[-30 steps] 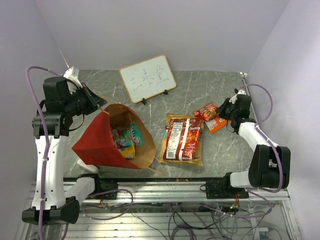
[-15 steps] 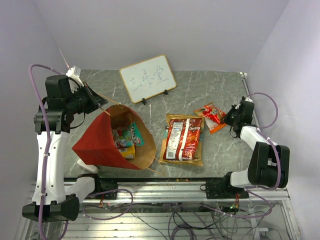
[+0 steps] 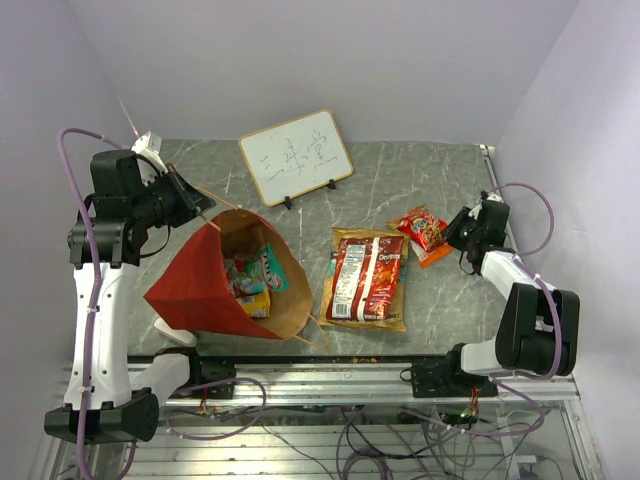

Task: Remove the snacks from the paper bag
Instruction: Place the snack at the center of the board, then take out the snack from the paper bag.

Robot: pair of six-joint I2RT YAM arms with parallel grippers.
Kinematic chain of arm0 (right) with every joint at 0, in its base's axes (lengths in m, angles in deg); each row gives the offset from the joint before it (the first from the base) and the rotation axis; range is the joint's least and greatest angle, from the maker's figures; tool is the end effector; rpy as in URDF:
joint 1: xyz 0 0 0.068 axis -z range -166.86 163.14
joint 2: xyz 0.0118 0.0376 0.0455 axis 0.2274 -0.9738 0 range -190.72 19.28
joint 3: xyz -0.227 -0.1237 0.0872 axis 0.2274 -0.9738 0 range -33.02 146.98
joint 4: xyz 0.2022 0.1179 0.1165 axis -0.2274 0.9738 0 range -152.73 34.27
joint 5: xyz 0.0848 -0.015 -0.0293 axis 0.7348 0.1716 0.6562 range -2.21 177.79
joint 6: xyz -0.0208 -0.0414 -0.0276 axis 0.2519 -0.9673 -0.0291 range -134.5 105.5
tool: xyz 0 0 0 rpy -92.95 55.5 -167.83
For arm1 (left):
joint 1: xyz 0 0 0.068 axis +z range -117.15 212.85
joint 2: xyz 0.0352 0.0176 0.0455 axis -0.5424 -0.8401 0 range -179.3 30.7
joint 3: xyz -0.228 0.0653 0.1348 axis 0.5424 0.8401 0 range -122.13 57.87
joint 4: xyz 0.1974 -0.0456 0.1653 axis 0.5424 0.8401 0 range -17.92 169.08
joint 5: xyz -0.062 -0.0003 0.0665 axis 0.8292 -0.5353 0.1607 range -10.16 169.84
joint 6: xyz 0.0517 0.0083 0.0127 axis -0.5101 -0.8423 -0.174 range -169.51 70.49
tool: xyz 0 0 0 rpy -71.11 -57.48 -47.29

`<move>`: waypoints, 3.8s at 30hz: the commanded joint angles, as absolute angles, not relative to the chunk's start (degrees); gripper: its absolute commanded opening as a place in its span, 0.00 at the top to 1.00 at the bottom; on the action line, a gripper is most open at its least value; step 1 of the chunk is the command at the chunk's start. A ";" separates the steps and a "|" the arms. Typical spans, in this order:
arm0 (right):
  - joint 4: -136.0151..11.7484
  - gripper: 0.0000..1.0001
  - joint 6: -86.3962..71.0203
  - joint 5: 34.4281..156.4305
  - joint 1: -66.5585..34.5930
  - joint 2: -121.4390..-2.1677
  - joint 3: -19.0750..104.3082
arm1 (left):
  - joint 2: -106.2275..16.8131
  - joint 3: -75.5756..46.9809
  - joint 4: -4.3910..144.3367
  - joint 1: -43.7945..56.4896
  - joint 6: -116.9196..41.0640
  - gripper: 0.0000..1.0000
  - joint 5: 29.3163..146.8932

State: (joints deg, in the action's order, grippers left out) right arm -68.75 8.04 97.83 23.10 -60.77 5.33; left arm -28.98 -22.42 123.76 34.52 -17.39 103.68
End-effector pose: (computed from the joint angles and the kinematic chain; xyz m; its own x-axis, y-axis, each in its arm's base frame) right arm 0.2827 -0.0433 0.1917 -0.5188 0.4743 -0.7113 0.2485 0.8797 0.4054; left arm 0.1866 -0.0090 0.4289 -0.6067 -0.5042 -0.6145 -0.0038 0.7750 -0.6320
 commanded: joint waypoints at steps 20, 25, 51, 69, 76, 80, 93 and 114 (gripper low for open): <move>-52.50 0.45 -18.51 108.26 -11.20 -55.29 29.55 | -22.16 -18.09 124.03 34.43 -15.42 0.93 105.46; -59.18 0.42 -22.11 118.31 -29.29 -51.86 23.09 | -21.60 -18.42 124.26 34.44 -15.81 0.93 105.03; -74.72 0.50 -57.62 87.47 -54.25 -76.19 20.57 | -18.86 -19.78 127.92 34.43 -17.98 0.93 106.16; -86.44 0.46 -56.74 84.43 -52.78 -88.24 22.37 | -20.80 -21.37 128.48 34.43 -17.88 0.93 107.86; -89.48 0.46 -54.95 84.29 -52.80 -92.87 23.96 | -20.79 -21.85 129.70 34.43 -18.20 0.93 107.86; -90.15 0.54 -54.16 83.50 -52.81 -93.23 26.87 | -20.43 -22.02 130.66 34.43 -18.52 0.93 107.40; -86.66 1.00 -48.11 82.05 -51.47 -87.75 30.58 | -18.96 -20.44 130.53 34.45 -18.64 0.93 104.94; -75.44 1.00 -48.29 96.65 -50.16 -76.82 25.23 | -18.79 -19.74 127.15 34.44 -17.02 0.93 102.12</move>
State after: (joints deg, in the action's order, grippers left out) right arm -77.49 -44.52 92.61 -49.62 -78.54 27.36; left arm -19.56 -19.71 129.70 34.52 -17.52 102.96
